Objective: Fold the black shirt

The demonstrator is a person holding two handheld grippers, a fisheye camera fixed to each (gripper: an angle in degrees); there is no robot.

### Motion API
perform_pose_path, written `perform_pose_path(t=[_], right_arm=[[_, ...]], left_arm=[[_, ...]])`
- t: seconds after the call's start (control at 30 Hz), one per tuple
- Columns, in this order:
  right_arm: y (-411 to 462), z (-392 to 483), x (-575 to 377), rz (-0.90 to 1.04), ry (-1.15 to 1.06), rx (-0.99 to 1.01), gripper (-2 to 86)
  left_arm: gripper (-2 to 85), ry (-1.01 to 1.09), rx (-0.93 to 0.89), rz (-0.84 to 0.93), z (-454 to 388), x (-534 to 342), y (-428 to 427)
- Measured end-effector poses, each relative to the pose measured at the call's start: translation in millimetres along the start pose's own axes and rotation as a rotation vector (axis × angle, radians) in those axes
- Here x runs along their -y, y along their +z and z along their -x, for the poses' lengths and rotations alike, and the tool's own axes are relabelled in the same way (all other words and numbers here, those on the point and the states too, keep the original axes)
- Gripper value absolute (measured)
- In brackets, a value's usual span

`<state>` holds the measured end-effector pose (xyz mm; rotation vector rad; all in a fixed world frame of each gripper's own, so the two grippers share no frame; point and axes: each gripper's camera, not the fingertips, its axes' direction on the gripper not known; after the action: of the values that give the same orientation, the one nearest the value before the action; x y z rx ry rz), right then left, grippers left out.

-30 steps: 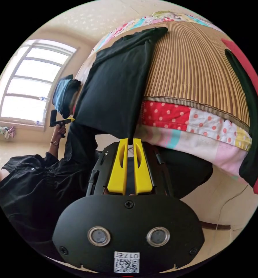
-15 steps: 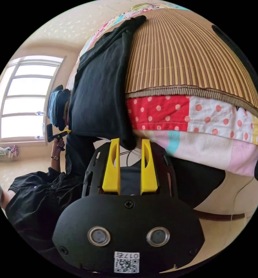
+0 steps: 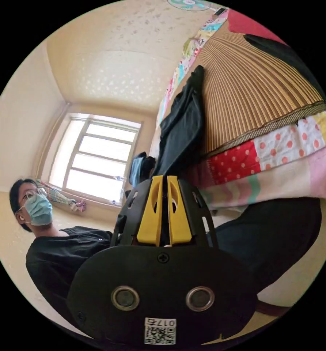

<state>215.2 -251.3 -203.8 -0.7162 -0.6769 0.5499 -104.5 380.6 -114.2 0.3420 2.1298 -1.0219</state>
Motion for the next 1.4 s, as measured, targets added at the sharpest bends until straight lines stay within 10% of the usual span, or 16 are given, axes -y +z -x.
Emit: perform_pose_path(t=[0.57, 0.93, 1.4], right_arm=[[-90.9, 148.5, -57.2, -0.409, -0.462, 0.722, 2.3], [-33.9, 43.3, -5.9, -0.477, -0.092, 0.138, 2.0], [127.9, -78.9, 157.3, -0.528, -0.01, -0.272, 3.9]], left_arm=[[5.0, 0.531, -0.49, -0.426, -167.5, -9.9, -130.6], [4.9, -0.25, -0.29, -0.457, -0.1, 25.3, -58.5], [6.2, -0.446, -0.132, -0.514, 61.0, 200.0, 20.6]])
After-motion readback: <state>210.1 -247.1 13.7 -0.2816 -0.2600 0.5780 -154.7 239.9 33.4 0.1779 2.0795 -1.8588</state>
